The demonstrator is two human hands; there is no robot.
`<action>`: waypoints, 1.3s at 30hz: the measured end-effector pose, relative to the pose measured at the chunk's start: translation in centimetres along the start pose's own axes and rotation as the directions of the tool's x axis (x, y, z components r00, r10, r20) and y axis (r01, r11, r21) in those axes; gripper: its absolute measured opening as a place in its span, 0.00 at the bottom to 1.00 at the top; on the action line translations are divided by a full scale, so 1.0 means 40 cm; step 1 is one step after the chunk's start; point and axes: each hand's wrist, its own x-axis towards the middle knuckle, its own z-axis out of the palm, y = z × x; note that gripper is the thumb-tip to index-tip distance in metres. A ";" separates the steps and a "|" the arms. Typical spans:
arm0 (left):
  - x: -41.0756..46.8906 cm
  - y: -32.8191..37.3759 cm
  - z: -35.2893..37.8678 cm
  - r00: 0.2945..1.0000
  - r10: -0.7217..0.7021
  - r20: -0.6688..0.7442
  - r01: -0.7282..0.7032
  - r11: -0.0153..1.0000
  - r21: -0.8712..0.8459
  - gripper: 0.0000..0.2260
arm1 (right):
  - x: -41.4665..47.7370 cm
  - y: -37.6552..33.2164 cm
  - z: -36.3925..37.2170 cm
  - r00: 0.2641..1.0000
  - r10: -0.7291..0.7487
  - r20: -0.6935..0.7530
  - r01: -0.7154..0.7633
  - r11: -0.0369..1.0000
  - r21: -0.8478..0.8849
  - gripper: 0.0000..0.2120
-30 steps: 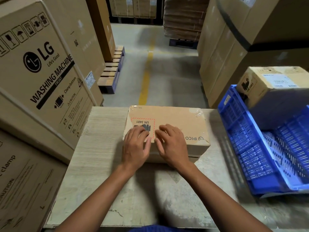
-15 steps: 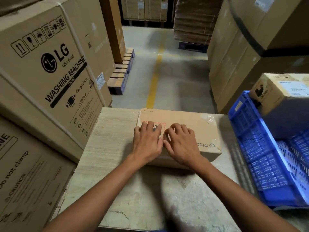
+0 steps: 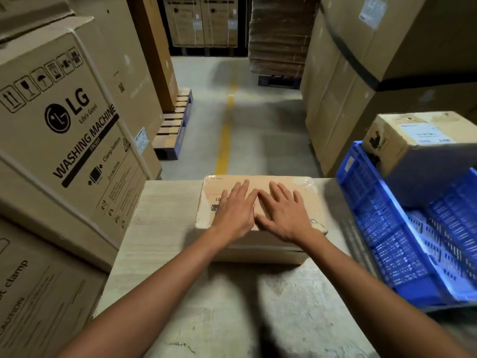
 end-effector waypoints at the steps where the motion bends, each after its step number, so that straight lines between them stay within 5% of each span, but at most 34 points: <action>1: 0.001 -0.001 0.009 1.000 0.019 -0.018 -0.019 1.000 -0.004 0.23 | -0.010 0.001 0.016 1.000 0.018 0.000 -0.018 1.000 -0.014 0.41; 7: 0.013 -0.008 0.021 0.991 0.038 -0.126 -0.046 0.997 -0.067 0.20 | 0.007 0.020 0.010 0.999 -0.006 -0.040 0.005 1.000 -0.013 0.38; 11: -0.028 -0.026 0.062 0.819 0.307 -0.484 -0.319 0.946 0.060 0.14 | -0.032 0.017 0.042 0.927 -0.027 -0.373 0.042 0.999 0.032 0.19; 16: -0.007 -0.020 0.053 0.816 0.278 -0.507 -0.308 0.951 0.025 0.18 | -0.019 0.020 0.050 0.902 -0.015 -0.430 0.040 0.998 0.049 0.16; 19: -0.021 -0.036 0.059 0.717 0.422 -0.555 -0.455 0.886 0.085 0.16 | -0.029 0.030 0.059 0.887 -0.060 -0.458 0.099 0.993 0.061 0.13; 22: -0.042 -0.051 0.075 0.634 0.553 -0.541 -0.549 0.814 0.189 0.16 | -0.091 0.041 0.108 0.782 -0.112 -0.614 0.182 0.982 0.053 0.06; 24: -0.036 -0.052 0.082 0.632 0.581 -0.513 -0.572 0.796 0.197 0.16 | -0.112 0.039 0.130 0.738 -0.091 -0.669 0.192 0.978 0.079 0.05; 27: -0.021 -0.054 0.070 0.655 0.603 -0.455 -0.609 0.778 0.154 0.16 | -0.100 0.036 0.117 0.775 -0.074 -0.628 0.198 0.972 0.130 0.06; 32: -0.001 0.005 0.045 0.775 0.587 -0.236 -0.583 0.807 0.092 0.20 | -0.126 0.053 0.112 0.801 0.227 -0.554 -0.184 0.974 0.133 0.16; 35: 0.006 0.029 0.067 0.799 0.577 -0.169 -0.570 0.816 0.092 0.29 | -0.136 0.055 0.127 0.803 0.223 -0.553 -0.212 0.973 0.085 0.18; 39: 0.029 0.023 0.037 0.810 0.561 -0.167 -0.570 0.822 -0.002 0.25 | -0.104 0.068 0.061 0.868 0.226 -0.443 -0.244 0.970 0.018 0.17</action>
